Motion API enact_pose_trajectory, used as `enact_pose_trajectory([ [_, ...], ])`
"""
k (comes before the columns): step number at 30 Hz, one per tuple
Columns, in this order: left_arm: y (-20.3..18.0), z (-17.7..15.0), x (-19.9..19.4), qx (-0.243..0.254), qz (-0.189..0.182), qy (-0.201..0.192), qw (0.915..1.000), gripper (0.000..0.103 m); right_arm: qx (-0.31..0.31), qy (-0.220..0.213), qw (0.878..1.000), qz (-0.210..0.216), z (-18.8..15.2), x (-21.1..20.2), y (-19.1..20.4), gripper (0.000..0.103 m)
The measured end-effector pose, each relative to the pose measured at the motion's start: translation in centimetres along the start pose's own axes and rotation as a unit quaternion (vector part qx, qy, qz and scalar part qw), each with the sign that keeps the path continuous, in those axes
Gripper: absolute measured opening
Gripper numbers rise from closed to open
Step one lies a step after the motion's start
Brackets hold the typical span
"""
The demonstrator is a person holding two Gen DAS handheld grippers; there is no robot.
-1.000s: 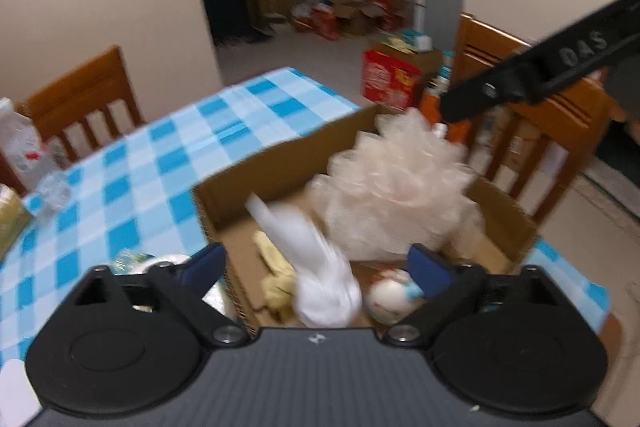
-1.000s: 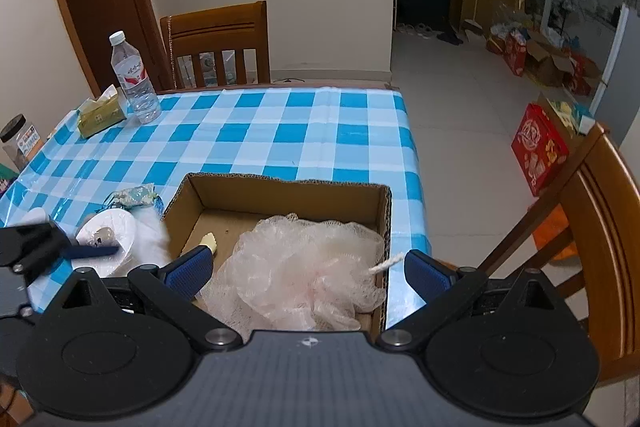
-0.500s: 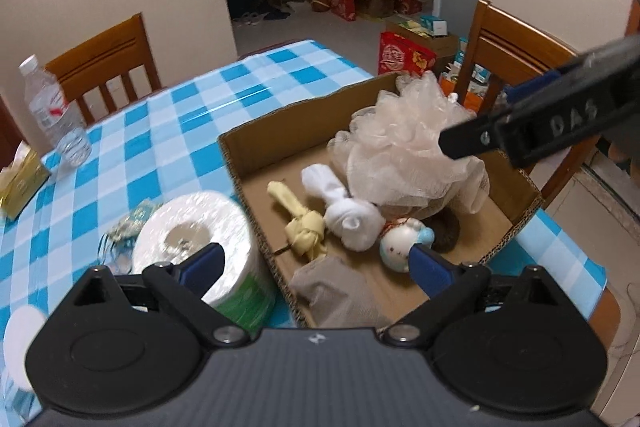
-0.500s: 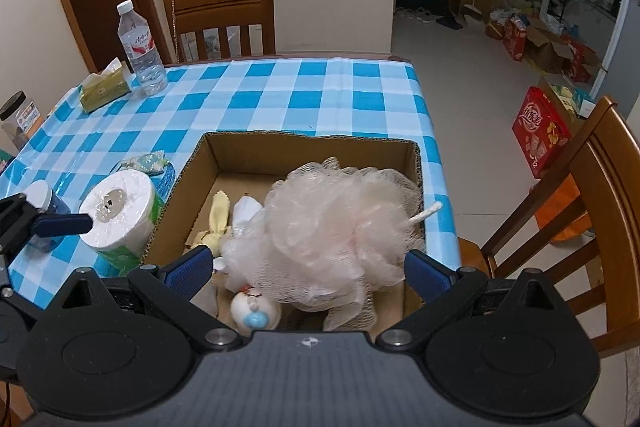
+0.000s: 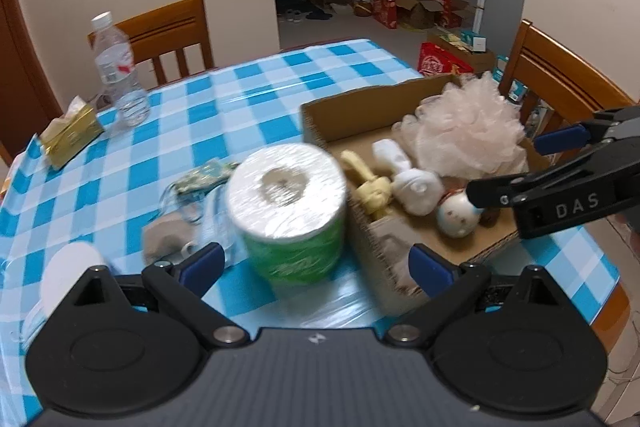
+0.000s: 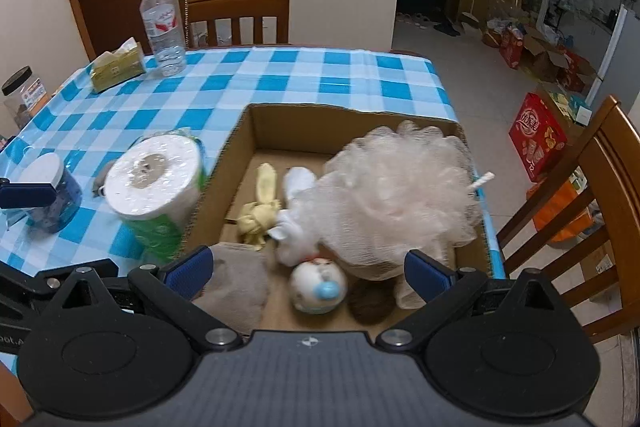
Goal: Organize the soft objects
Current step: 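Withdraw both open grippers from the box toward the masks and pouch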
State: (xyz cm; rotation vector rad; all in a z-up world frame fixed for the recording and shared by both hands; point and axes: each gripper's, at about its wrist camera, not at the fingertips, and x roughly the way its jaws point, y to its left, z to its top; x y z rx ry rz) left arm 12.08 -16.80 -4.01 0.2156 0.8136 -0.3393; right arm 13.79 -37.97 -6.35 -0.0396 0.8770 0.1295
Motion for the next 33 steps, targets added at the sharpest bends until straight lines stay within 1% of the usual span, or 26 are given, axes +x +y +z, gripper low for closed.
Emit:
enact_pose_trajectory([
  [9,5.9,-3.5,-1.9,-0.002,0.01,0.016,0.9998,0.098,0.01,-0.001,1.0,0.006,-0.3,-0.9,5.1,0.103],
  [17,12.4,-6.6,-3.0,-0.003,0.01,0.023,0.9997,0.098,0.014,-0.001,1.0,-0.001,0.0,-0.7,11.4,0.103],
  [24,17.8,-8.4,-2.8,-0.01,0.004,0.023,0.9997,0.098,0.01,0.0,1.0,-0.01,0.3,-0.1,16.9,0.103],
  [28,20.4,-9.1,-2.3,-0.022,0.013,0.032,0.9991,0.098,0.009,0.01,1.0,-0.016,0.7,0.5,19.2,0.103],
  [33,23.2,-9.9,-1.2,-0.043,0.038,0.042,0.9974,0.098,-0.007,0.018,1.0,-0.007,1.8,1.2,21.2,0.103],
])
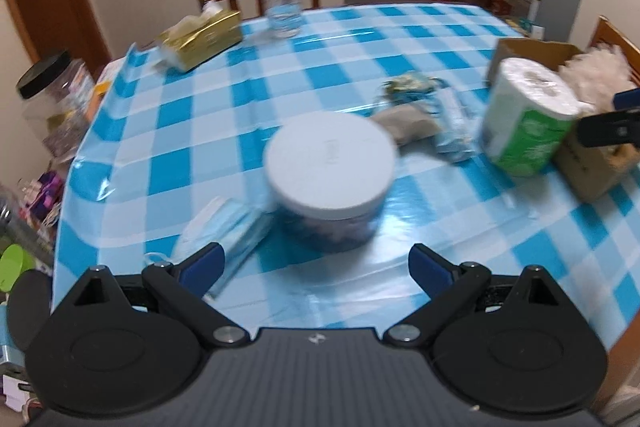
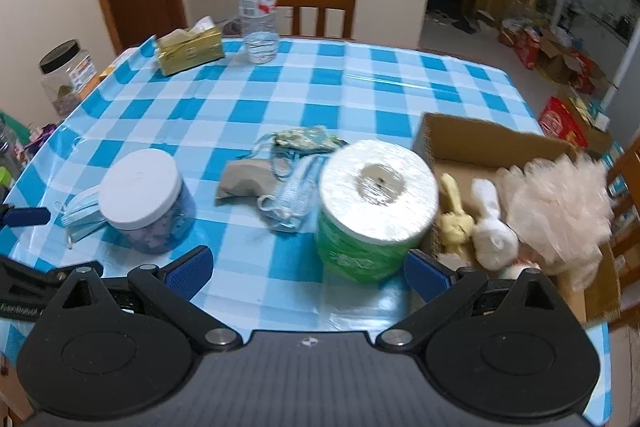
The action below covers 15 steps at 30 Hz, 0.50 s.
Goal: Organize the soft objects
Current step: 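Withdraw both open grippers from the box toward the masks and pouch, then grasp the beige pouch with the right gripper while the left grasps the blue face mask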
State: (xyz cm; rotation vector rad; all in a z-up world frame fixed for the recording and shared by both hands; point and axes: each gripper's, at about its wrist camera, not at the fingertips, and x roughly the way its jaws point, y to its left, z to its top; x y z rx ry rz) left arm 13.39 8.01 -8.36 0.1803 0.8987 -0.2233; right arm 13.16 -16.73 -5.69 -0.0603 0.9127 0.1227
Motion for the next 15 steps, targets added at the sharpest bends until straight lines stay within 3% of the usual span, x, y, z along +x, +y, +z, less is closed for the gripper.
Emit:
enact_pose_trajectory([
  [5,1.9,0.1,1.8,0.003,0.029,0.02,0.9994,0.098,-0.035,0.002,0.999,0.025,1.3,1.1,1.1,0.103],
  [10,3.6,0.4,4.4,0.036,0.049,0.043,0.9972,0.097,-0.062,0.003,0.997,0.045,2.9,2.6,1.9,0.103],
  [15,5.0,0.7,6.7,0.062,0.038,0.06,0.9956,0.097,-0.107,0.005,0.992,0.061,4.2,4.2,3.0,0.103],
])
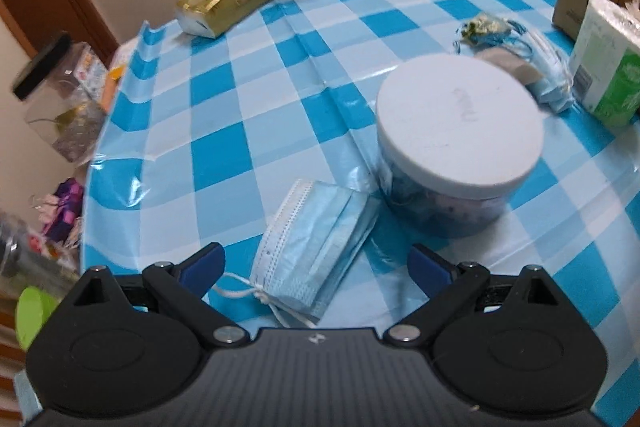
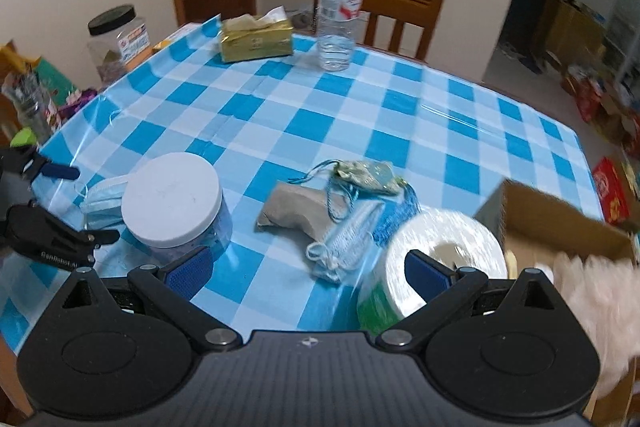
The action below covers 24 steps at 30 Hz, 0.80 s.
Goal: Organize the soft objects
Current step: 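Grasp the beige pouch with the right gripper while the left grasps the blue face mask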
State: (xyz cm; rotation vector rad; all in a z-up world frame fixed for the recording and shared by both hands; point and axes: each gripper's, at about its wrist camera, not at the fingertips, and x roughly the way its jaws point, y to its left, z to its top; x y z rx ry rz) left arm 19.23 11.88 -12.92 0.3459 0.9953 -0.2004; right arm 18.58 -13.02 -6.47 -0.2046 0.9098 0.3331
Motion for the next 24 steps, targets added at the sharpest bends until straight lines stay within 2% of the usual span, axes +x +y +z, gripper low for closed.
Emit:
enact_pose_trajectory([
  [7,0.6,-0.3,1.8,-0.007,-0.04,0.026,0.9988,0.096,-0.048,0.015,0.998,0.022,2.3,2.3,0.5,0.103],
  [11,0.6,-0.5,1.9,-0.013,-0.043,0.026,0.9987,0.096,-0.102,0.03,0.993,0.043,4.0,4.0,0.8,0.103],
  [15,0.9,-0.5,1.9,-0.022,-0.044,0.026,0.9985,0.096,-0.173,0.052,0.981,0.066,5.7,6.1,1.0,0.103],
  [20,0.7,-0.4,2.0,-0.025,-0.04,0.027,0.9985,0.095,-0.25,0.086,0.958,0.11,7.1,8.8,1.4,0.102],
  [24,0.8,-0.2,2.0,-0.03,-0.038,0.027,0.9985,0.095,-0.301,0.106,0.937,0.143,7.7,11.0,2.1,0.089],
])
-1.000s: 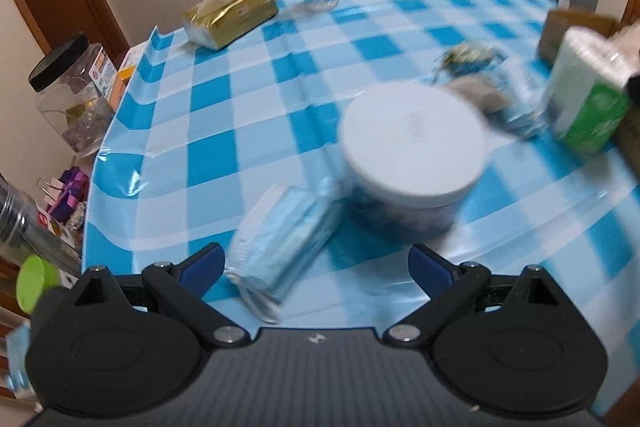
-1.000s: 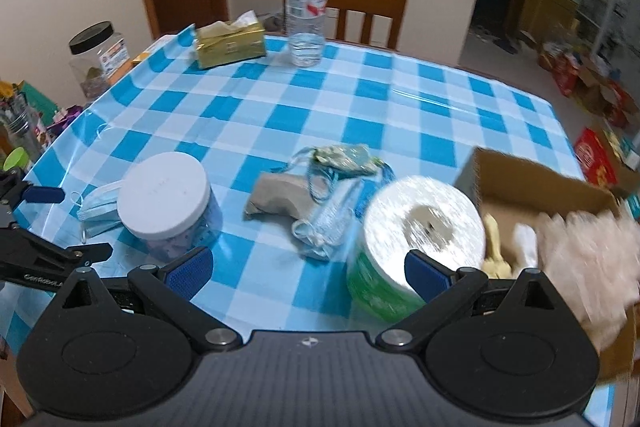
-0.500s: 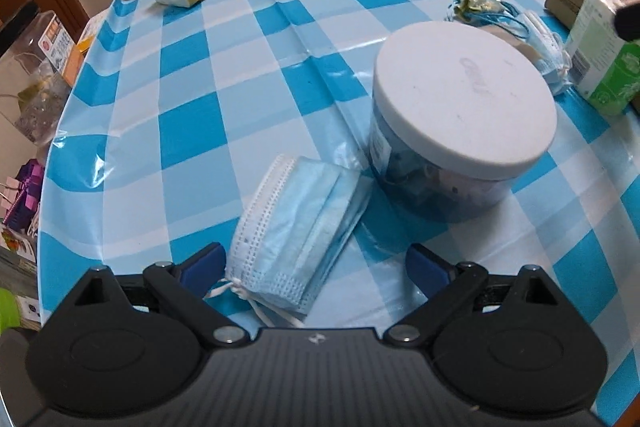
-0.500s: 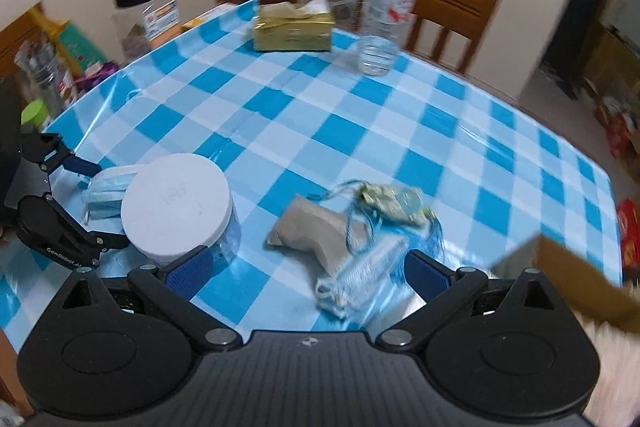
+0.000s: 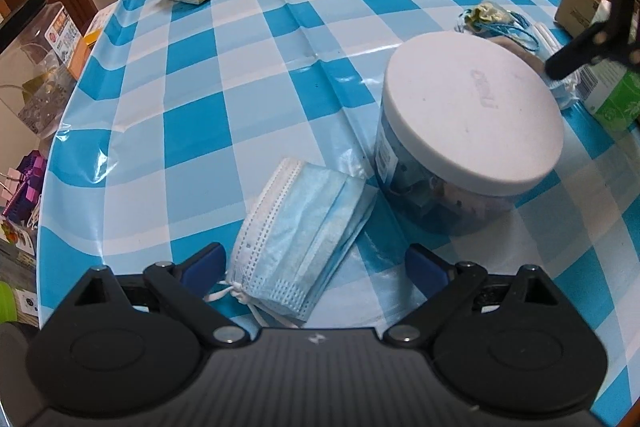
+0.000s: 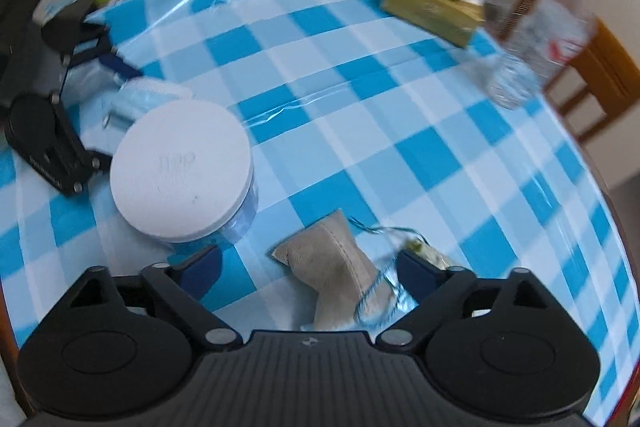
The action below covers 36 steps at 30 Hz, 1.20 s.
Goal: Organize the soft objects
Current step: 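Grasp the beige pouch with the right gripper while the left grasps the blue face mask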
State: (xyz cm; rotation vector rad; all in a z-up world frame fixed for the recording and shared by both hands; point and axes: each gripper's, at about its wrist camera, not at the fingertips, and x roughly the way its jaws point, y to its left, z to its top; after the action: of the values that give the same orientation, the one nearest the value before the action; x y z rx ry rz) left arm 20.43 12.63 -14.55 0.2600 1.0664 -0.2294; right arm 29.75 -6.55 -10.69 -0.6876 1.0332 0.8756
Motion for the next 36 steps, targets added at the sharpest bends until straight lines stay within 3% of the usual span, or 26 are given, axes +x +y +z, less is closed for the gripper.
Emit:
enact_pose_trajectory([
  [7,-0.1,0.7,-0.1,0.007,0.008,-0.002,0.9999,0.088,-0.071,0.037,0.996,0.028,0.7,3.8,-0.7,0.077],
  [12,0.0,1.3,0.1,0.019,0.009,-0.001,0.9998,0.076,-0.099,0.06,0.993,0.038,0.5,5.5,-0.9,0.071],
  [17,0.1,1.6,0.3,0.032,0.004,0.003,0.9995,0.069,-0.101,0.073,0.991,0.042,0.5,6.5,-1.6,0.063],
  [24,0.4,1.7,0.4,0.031,-0.011,0.005,0.9994,0.067,-0.1,0.072,0.992,0.04,0.4,6.6,-1.8,0.053],
  [26,0.5,1.6,0.3,0.031,-0.017,0.005,0.9994,0.063,-0.098,0.072,0.992,0.039,0.4,6.6,-1.8,0.051],
  [31,0.5,1.6,0.0,0.027,-0.029,0.009,0.9992,0.037,-0.078,0.066,0.994,0.037,0.5,6.3,-2.0,0.039],
  [36,0.3,1.5,-0.5,0.026,-0.031,0.006,0.9992,0.027,-0.059,0.057,0.996,0.038,0.8,5.6,-2.2,0.036],
])
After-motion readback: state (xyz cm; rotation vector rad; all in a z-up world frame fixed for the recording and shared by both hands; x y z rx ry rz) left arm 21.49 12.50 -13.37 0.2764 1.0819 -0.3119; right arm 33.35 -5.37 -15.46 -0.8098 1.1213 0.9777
